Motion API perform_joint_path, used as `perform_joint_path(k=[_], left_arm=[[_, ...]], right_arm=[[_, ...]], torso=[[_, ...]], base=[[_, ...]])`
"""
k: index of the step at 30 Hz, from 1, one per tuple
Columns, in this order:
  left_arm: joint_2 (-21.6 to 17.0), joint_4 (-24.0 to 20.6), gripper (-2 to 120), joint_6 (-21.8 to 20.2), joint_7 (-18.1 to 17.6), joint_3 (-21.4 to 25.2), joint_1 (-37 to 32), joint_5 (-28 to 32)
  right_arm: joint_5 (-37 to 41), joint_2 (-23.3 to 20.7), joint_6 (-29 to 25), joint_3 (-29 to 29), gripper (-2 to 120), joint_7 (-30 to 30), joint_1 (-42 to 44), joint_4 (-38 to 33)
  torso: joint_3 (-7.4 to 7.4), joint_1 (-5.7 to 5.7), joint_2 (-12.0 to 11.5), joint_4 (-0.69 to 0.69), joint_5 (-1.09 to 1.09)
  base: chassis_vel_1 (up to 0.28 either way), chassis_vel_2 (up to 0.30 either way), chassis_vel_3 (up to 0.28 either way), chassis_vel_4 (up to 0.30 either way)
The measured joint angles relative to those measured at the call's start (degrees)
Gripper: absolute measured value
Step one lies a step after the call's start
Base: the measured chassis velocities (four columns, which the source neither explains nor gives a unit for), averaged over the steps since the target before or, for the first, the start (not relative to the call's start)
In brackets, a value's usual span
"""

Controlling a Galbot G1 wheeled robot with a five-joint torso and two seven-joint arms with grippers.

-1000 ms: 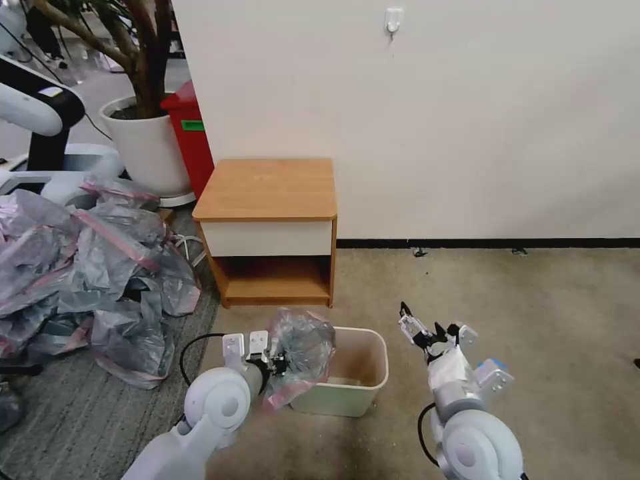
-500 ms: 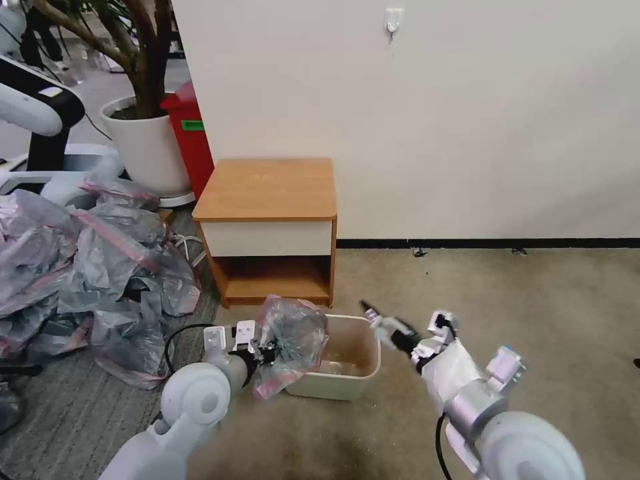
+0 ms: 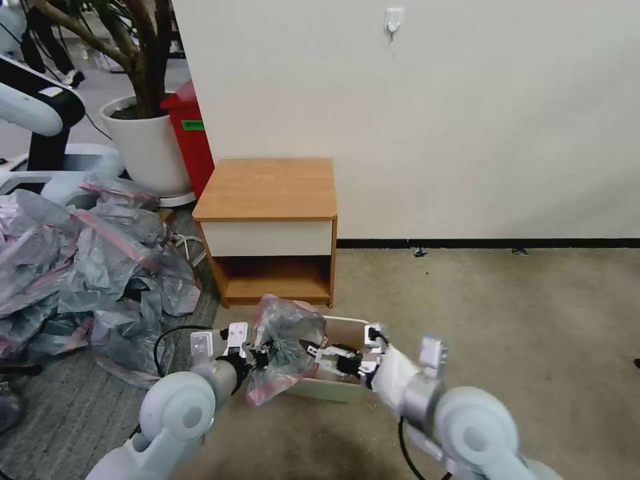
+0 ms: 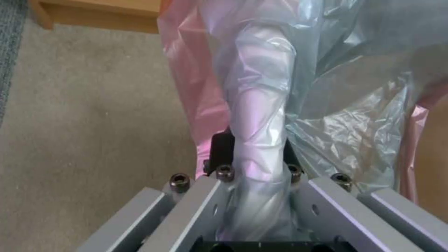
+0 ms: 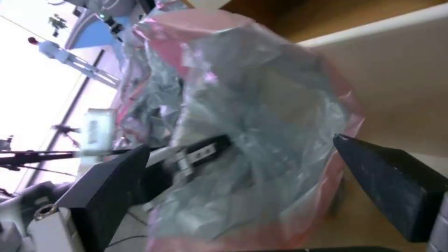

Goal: Pick up the garbage bag from the table and place it over the trash can.

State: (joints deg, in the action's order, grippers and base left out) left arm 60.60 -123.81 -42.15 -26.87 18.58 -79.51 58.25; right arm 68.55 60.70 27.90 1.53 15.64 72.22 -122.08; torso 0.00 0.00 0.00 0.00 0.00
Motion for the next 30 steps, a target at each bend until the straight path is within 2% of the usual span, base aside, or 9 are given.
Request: perform_joint_path(k=[11, 30], left_arm=[[0.9, -1.1, 3, 0.0, 1.6, 0.2, -1.8, -2.4], [0.7, -2.7, 3, 0.0, 2.1, 0.9, -3.4, -2.5]], right_arm=[[-4.5, -0.2, -2.5, -3.3, 100, 0.3, -3.5, 6.1], [-6.0, 1.3, -2.8, -6.6, 97, 0.6, -5.1, 8.5]], torso=[[0.0, 0.0, 0.0, 0.0, 0.0], [0.0, 0.0, 0.0, 0.0, 0.0]], base=[[0.0, 0.0, 0.0, 0.0], [0.0, 0.0, 0.0, 0.0]])
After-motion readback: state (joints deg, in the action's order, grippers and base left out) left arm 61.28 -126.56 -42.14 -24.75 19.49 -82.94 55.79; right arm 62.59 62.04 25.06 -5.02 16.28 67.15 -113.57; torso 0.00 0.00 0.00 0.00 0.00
